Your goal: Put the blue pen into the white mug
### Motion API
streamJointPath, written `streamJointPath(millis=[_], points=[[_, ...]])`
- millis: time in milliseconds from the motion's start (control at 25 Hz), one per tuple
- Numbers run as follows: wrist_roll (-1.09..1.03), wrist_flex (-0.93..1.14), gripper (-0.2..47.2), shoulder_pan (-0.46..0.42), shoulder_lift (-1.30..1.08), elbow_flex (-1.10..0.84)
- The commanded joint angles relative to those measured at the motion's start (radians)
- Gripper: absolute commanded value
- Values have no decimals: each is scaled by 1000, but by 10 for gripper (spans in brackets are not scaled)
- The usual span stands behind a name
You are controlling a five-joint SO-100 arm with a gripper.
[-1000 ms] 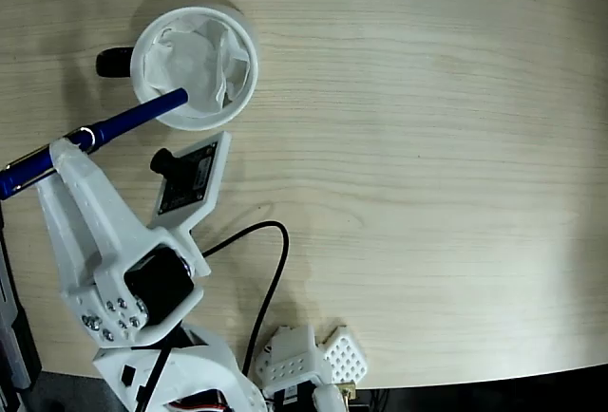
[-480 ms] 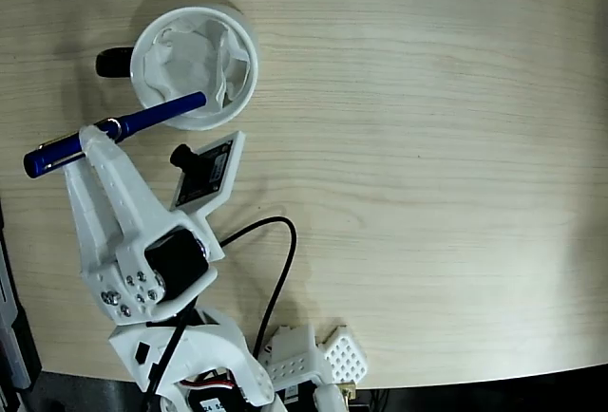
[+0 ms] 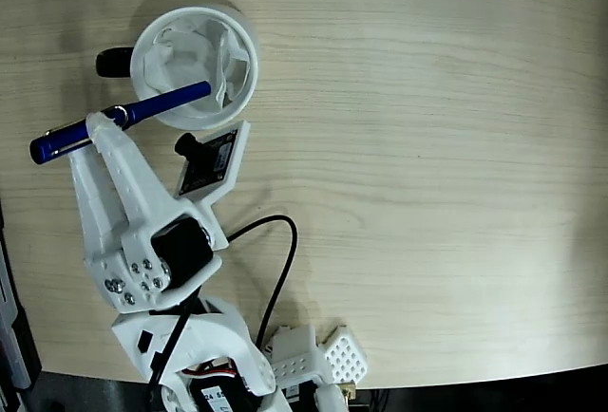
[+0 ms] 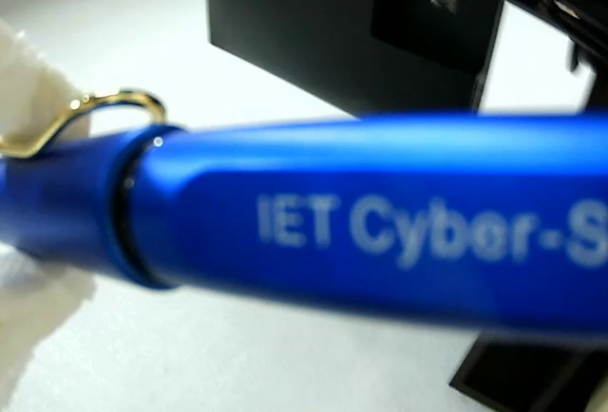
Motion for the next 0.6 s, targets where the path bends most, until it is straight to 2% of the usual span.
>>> streamJointPath(millis=[0, 120, 240, 320, 360, 400, 560], points=[[18, -38, 130, 2, 17, 3], [18, -38, 160, 6, 15, 5], [18, -38, 160, 14, 15, 8], [18, -38, 121, 12, 28, 17], [14, -38, 50, 8, 46, 23], [12, -38, 1, 3, 67, 34], [-92, -38, 0, -8, 235, 112]])
